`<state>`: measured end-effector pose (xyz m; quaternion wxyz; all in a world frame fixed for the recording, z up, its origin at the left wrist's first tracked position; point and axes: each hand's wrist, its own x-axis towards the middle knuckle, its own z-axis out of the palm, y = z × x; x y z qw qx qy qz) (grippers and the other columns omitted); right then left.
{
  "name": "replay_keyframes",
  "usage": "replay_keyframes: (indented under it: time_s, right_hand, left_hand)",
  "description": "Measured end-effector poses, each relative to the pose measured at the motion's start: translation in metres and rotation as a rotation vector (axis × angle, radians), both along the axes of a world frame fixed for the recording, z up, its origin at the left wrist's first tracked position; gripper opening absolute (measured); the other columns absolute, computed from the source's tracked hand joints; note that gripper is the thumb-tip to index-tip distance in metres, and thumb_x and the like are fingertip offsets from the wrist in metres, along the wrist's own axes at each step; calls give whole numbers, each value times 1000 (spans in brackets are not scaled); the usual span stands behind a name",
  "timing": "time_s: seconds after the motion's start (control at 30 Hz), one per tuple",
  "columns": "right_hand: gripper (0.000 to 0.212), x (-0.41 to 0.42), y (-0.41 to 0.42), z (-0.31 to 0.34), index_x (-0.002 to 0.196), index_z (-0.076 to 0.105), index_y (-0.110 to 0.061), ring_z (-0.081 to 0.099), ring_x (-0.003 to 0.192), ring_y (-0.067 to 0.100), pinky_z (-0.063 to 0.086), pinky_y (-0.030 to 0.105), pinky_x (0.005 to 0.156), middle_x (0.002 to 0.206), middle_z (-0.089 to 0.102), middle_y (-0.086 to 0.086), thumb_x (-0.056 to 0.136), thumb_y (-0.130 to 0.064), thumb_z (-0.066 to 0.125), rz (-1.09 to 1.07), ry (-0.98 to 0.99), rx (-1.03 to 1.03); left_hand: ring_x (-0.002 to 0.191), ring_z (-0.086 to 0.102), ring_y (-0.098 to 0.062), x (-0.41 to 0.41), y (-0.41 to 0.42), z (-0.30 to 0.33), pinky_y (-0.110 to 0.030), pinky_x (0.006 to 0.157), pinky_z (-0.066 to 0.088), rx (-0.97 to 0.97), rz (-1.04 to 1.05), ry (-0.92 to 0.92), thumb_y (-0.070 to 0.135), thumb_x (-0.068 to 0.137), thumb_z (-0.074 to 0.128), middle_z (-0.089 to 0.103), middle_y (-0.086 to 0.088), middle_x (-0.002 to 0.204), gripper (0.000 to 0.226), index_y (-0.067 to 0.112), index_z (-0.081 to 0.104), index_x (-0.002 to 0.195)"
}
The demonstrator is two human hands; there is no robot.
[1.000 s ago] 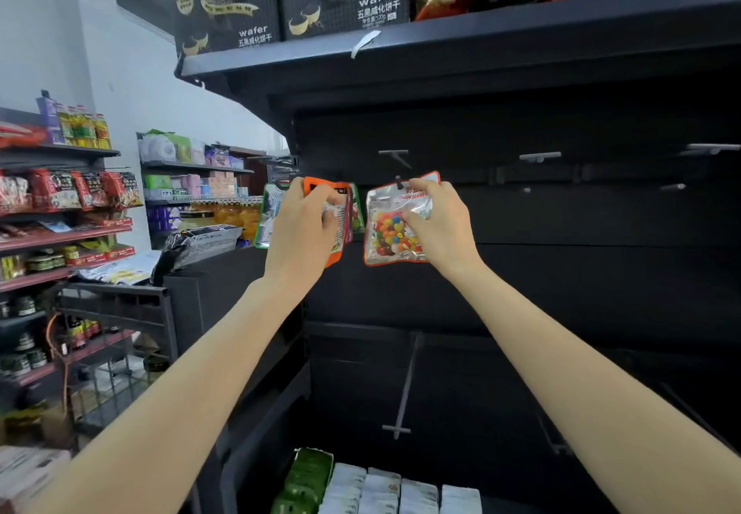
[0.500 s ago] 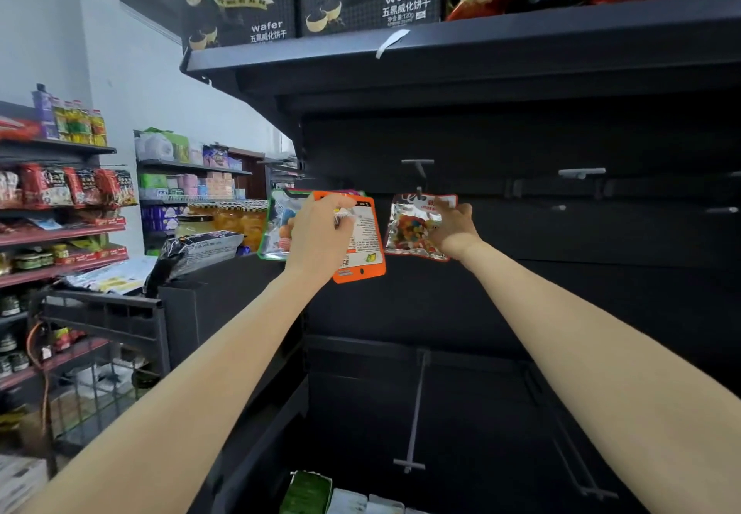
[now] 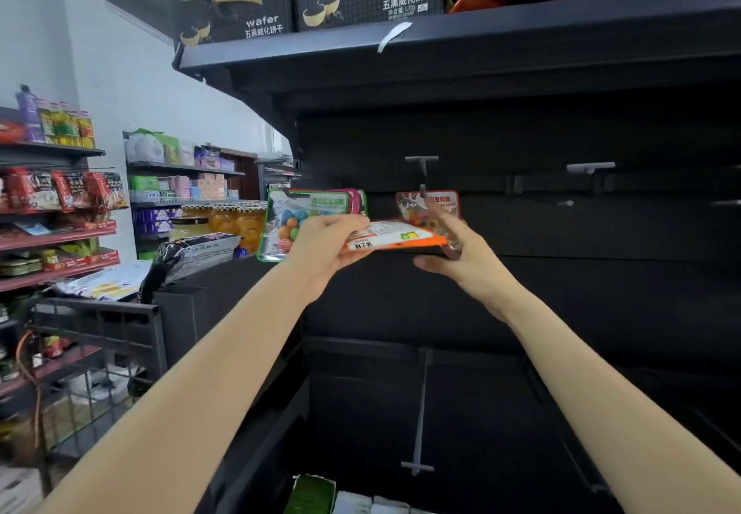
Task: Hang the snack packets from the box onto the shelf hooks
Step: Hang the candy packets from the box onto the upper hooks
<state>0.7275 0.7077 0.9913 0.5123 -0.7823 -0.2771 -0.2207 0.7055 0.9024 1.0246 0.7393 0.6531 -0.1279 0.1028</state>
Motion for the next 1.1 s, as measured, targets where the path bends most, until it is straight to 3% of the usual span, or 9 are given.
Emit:
replay_keyframes:
  time_s: [0.17, 0.3, 0.37, 0.47, 0.6, 0.73, 0.87, 1.0, 1.1]
  right_hand:
    - [24, -18, 10, -5, 113, 64, -11, 65, 102, 9, 51, 22, 86, 111, 69, 3, 90, -16, 61, 99, -107, 293]
    - [13, -21, 14, 0, 102, 68, -21, 70, 88, 13, 58, 28, 71, 95, 73, -2, 92, -23, 60, -114, -129, 421]
    - [11, -22, 13, 1, 99, 68, -22, 71, 86, 12, 56, 22, 64, 91, 73, -5, 92, -25, 60, -180, -157, 439]
    - [14, -26, 13, 1, 101, 68, -18, 70, 86, 10, 58, 32, 74, 93, 73, -5, 92, -26, 60, -219, -175, 414]
    - [31, -31, 12, -4, 120, 52, -21, 69, 80, 8, 58, 34, 71, 89, 70, -5, 91, -30, 60, -317, -284, 349]
    - [47, -41, 2, -12, 137, 39, -33, 58, 63, 4, 48, 16, 55, 75, 57, -12, 93, -29, 57, -544, -484, 222]
    - [40, -55, -19, -17, 133, 50, -33, 54, 69, 13, 50, 28, 58, 87, 57, -3, 94, -24, 56, -698, -573, 131]
    - [37, -66, -50, -18, 130, 54, -33, 42, 59, 6, 37, 18, 53, 79, 43, -8, 94, -26, 55, -774, -604, 119]
    - [38, -74, -78, -17, 132, 53, -33, 40, 59, 7, 39, 20, 55, 78, 45, -4, 95, -27, 55, -776, -563, 121]
  left_hand:
    - [94, 63, -36, -14, -6, -2, -27, 61, 59, -428, -406, 337, 14, 93, 52, 58, -28, 108, 34, -5, 52, 121]
    - [99, 63, -35, -12, -8, -8, -36, 67, 57, 78, -196, 343, 68, 89, 29, 54, -23, 122, 71, 15, 50, 130]
    - [104, 58, -25, -11, -9, -15, -32, 76, 48, 246, 37, 168, 71, 88, 20, 57, -10, 119, 68, 24, 53, 124]
    - [112, 58, -10, -16, -10, -21, -24, 90, 47, 263, 69, -337, 47, 95, 42, 60, 7, 117, 34, 29, 46, 124]
    - [112, 51, 9, -13, -15, -30, -14, 88, 48, 485, 64, -729, 15, 83, 70, 41, 26, 129, 76, 43, 22, 136]
    - [113, 44, 16, -13, -34, -31, -14, 95, 44, 596, 95, -765, 15, 86, 66, 43, 27, 126, 59, 36, 40, 134]
    - [118, 51, -5, -22, -63, -32, -15, 89, 49, 485, -6, -745, 3, 85, 63, 50, 11, 129, 58, 35, 45, 130]
    - [112, 52, 1, -37, -104, -30, -20, 93, 48, 451, 28, -758, 20, 87, 65, 50, 25, 116, 47, 35, 48, 128]
    - [106, 46, 12, -42, -134, -29, -9, 94, 40, 490, 69, -774, 25, 86, 66, 47, 26, 116, 49, 30, 49, 131]
